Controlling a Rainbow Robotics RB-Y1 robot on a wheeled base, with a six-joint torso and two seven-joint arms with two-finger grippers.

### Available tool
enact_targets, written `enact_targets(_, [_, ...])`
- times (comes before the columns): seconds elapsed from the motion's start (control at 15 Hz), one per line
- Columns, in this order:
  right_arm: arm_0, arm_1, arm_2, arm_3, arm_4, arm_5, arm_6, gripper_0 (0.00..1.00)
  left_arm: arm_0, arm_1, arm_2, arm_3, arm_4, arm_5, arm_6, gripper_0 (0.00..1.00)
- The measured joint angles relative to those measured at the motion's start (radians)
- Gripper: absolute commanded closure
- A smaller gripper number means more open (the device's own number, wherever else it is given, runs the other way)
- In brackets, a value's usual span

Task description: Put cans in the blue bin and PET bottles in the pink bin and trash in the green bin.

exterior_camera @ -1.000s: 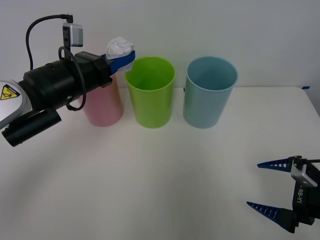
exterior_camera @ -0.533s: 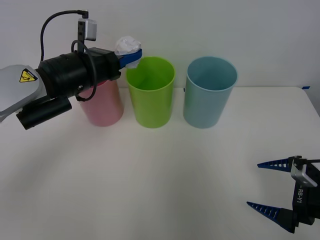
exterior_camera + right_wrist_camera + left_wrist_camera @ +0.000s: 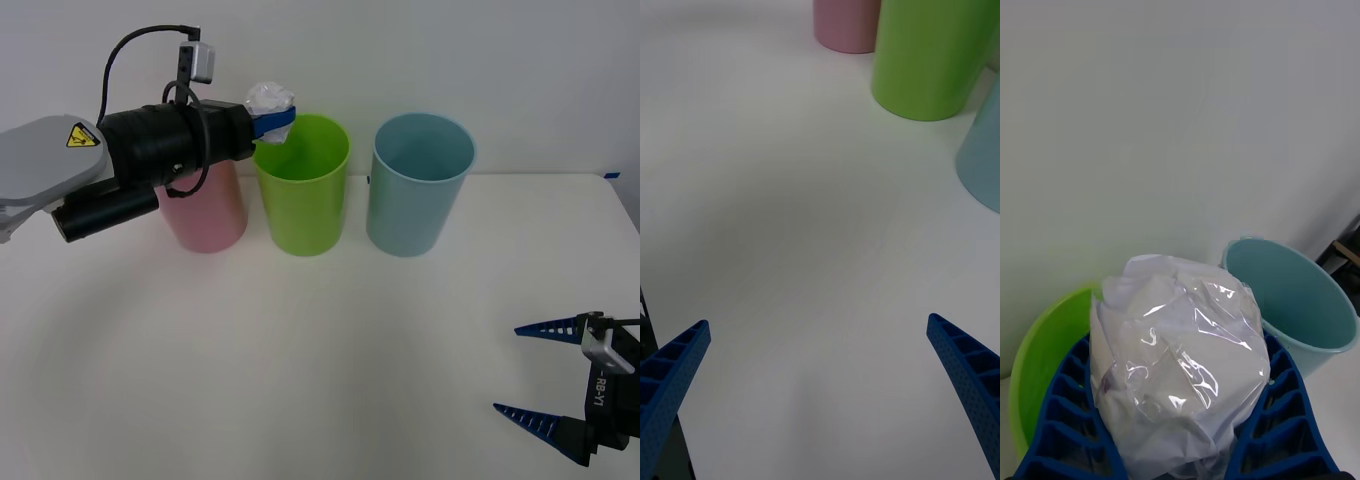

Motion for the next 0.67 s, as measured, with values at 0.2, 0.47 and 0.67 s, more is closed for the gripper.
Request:
enact_targets(0.2, [0.000, 0.000, 0.000, 0.000, 0.000, 0.000, 0.000, 0.00, -0.061, 0.000, -0.075, 0.042, 0.055, 0.000, 0.005, 1.00])
enact_targets(0.47, [0.000, 0.000, 0.000, 0.000, 0.000, 0.000, 0.000, 0.00, -0.133, 0.000, -0.175, 0.082, 0.122, 0.002, 0.015, 1.00])
enact_targets(0.67, [0.000, 0.000, 0.000, 0.000, 0.000, 0.000, 0.000, 0.00, -0.140, -0.003, -0.186, 0.087, 0.131, 0.003, 0.019, 1.00])
